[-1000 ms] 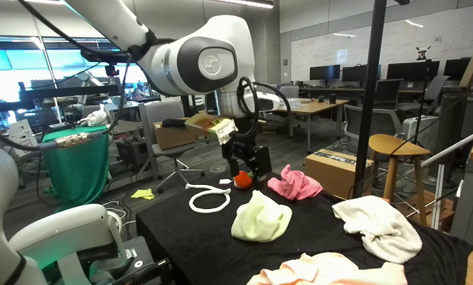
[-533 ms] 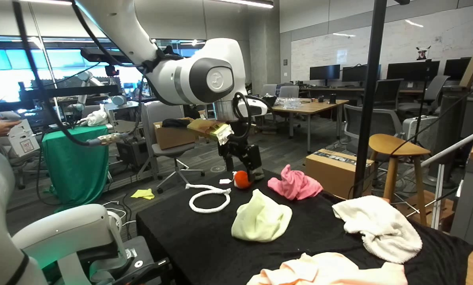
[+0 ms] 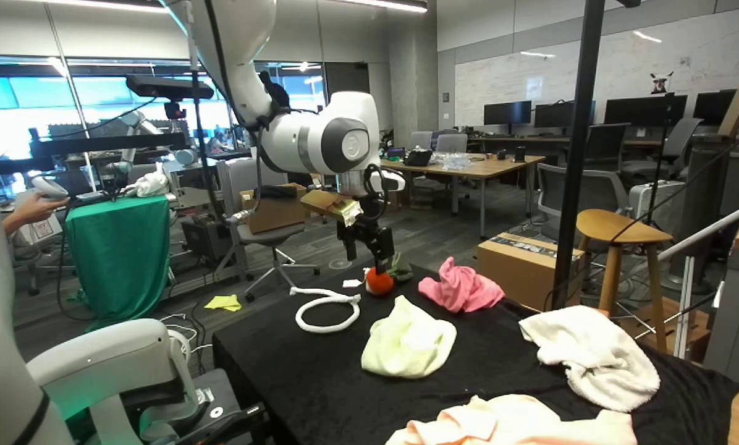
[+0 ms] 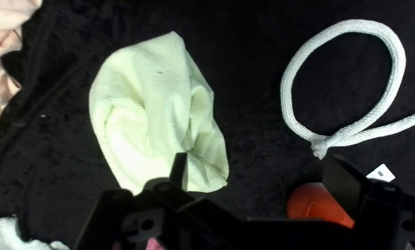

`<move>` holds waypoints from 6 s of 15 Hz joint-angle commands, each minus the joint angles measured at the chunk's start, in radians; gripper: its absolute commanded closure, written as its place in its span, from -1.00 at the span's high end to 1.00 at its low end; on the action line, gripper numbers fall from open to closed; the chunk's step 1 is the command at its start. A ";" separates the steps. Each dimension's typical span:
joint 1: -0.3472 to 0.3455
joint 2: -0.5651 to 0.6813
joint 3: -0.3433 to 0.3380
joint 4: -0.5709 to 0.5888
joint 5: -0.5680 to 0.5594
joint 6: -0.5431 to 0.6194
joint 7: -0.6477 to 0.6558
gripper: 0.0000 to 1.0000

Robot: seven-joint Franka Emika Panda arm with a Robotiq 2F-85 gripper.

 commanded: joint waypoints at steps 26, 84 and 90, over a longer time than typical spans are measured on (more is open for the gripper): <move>0.175 0.576 0.025 0.314 0.280 0.385 0.027 1.00; -0.072 -0.375 -0.213 -0.260 0.053 0.208 -0.096 -0.78; -0.121 -0.411 -0.200 -0.255 0.038 0.127 -0.146 -0.78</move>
